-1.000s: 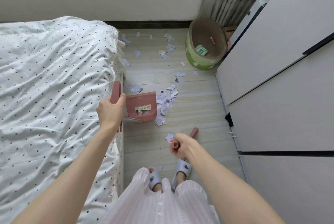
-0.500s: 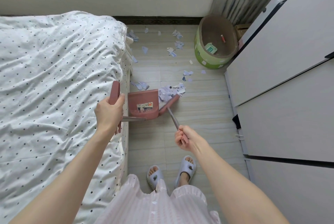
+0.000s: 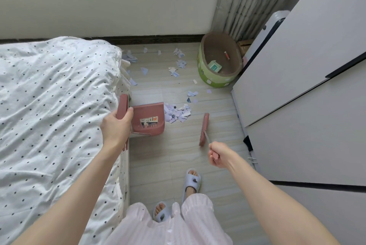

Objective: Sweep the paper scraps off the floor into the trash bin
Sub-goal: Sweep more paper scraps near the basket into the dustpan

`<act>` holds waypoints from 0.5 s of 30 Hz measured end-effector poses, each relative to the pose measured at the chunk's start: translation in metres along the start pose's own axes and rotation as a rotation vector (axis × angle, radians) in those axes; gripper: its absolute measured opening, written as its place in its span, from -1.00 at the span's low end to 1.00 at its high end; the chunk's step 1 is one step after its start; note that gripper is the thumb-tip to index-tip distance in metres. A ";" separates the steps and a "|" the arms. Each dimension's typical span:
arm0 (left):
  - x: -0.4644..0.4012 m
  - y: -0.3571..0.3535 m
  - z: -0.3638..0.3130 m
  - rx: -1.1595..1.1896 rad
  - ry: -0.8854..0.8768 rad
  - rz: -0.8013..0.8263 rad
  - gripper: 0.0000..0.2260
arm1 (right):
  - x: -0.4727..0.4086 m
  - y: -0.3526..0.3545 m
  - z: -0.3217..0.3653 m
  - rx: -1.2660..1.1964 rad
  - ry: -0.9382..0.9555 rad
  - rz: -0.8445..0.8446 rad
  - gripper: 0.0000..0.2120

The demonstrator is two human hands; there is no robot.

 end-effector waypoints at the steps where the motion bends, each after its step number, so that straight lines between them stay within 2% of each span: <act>1: -0.004 -0.008 -0.005 -0.006 -0.001 0.007 -0.72 | -0.002 0.009 0.007 0.072 0.017 -0.025 -0.63; 5: -0.023 -0.045 -0.022 -0.008 -0.011 0.026 -0.71 | -0.022 0.046 0.040 0.310 0.088 -0.099 -0.58; 9: -0.046 -0.087 -0.038 -0.033 -0.002 0.021 -0.67 | -0.053 0.085 0.084 0.557 0.071 -0.184 -0.53; 15: -0.084 -0.160 -0.067 -0.044 0.021 0.006 -0.67 | -0.117 0.140 0.135 0.584 0.139 -0.288 -0.58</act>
Point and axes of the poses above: each hand's wrist, its own x-axis away from the middle knuckle, its own y-axis out of the back of the hand, z = x × y, the point moved 2 cm from there along -x, towards the middle knuckle
